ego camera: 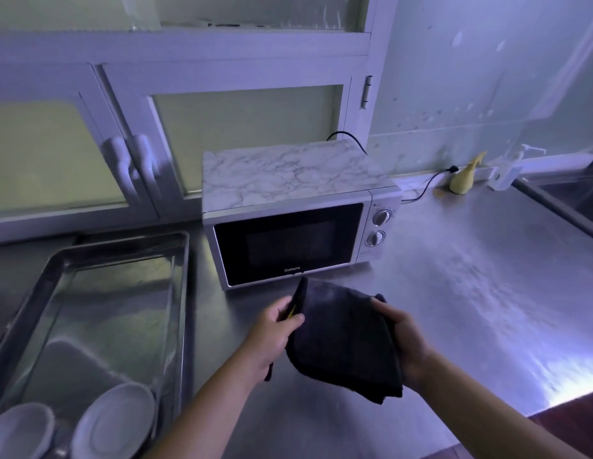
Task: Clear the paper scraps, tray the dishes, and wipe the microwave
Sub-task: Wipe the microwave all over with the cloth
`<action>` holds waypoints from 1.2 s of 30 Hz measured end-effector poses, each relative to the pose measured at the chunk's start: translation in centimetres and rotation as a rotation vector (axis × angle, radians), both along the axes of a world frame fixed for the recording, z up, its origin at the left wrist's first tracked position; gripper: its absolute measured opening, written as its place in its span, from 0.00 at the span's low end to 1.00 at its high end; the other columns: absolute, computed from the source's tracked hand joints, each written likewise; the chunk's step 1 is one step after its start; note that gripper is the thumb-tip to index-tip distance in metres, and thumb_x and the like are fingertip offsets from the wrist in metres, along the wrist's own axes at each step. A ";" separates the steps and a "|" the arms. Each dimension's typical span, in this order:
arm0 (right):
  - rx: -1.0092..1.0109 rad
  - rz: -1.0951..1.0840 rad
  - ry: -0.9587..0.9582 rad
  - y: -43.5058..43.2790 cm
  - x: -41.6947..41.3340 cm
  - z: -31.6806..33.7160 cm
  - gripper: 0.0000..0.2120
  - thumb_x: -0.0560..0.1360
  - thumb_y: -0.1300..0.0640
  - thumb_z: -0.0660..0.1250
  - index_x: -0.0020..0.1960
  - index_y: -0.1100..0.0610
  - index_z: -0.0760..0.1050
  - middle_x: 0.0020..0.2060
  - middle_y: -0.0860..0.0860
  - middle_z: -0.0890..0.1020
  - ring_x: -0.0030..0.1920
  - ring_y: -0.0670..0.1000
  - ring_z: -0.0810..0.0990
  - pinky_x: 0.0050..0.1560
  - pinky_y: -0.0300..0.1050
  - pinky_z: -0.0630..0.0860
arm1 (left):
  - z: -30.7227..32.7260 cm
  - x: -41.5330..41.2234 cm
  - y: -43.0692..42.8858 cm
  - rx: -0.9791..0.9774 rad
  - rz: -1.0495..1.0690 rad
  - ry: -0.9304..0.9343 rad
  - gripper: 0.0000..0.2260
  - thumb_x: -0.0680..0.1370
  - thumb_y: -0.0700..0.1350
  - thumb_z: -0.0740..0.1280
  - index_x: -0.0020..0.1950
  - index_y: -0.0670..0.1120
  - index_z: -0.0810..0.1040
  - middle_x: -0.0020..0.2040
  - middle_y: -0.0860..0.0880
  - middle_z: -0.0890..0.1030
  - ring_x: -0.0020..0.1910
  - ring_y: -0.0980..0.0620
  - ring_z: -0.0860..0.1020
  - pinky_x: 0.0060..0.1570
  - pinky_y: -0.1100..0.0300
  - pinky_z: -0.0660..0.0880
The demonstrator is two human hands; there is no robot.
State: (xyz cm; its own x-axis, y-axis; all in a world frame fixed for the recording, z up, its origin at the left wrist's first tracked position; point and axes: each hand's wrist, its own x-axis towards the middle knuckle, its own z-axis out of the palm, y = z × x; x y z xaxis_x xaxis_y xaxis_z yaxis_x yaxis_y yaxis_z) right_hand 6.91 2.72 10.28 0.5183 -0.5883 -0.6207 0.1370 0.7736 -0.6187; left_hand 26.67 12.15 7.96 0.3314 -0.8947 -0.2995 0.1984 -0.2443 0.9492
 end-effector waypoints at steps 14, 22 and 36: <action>-0.298 -0.034 -0.001 -8.1 4.6 4.0 0.16 0.74 0.62 0.72 0.59 0.68 0.77 0.42 0.66 0.83 0.41 0.63 0.84 0.41 0.57 0.83 | 8.2 -2.4 -8.6 -0.110 -0.511 -0.725 0.23 0.76 0.44 0.69 0.71 0.56 0.74 0.67 0.61 0.72 0.65 0.68 0.71 0.66 0.70 0.67; -1.592 -0.207 0.709 -24.4 5.7 9.0 0.19 0.75 0.56 0.71 0.65 0.49 0.76 0.55 0.51 0.82 0.56 0.55 0.79 0.56 0.53 0.72 | 9.9 5.9 -12.7 -0.102 0.077 -0.749 0.20 0.78 0.34 0.68 0.54 0.61 0.79 0.52 0.55 0.83 0.55 0.58 0.80 0.58 0.66 0.74; -1.250 0.741 1.093 -33.8 11.8 7.3 0.50 0.58 0.13 0.42 0.77 0.30 0.49 0.81 0.42 0.42 0.80 0.53 0.36 0.73 0.70 0.38 | 7.7 23.5 -18.6 0.745 0.208 -1.138 0.29 0.80 0.66 0.52 0.80 0.60 0.53 0.81 0.46 0.53 0.79 0.40 0.53 0.74 0.41 0.56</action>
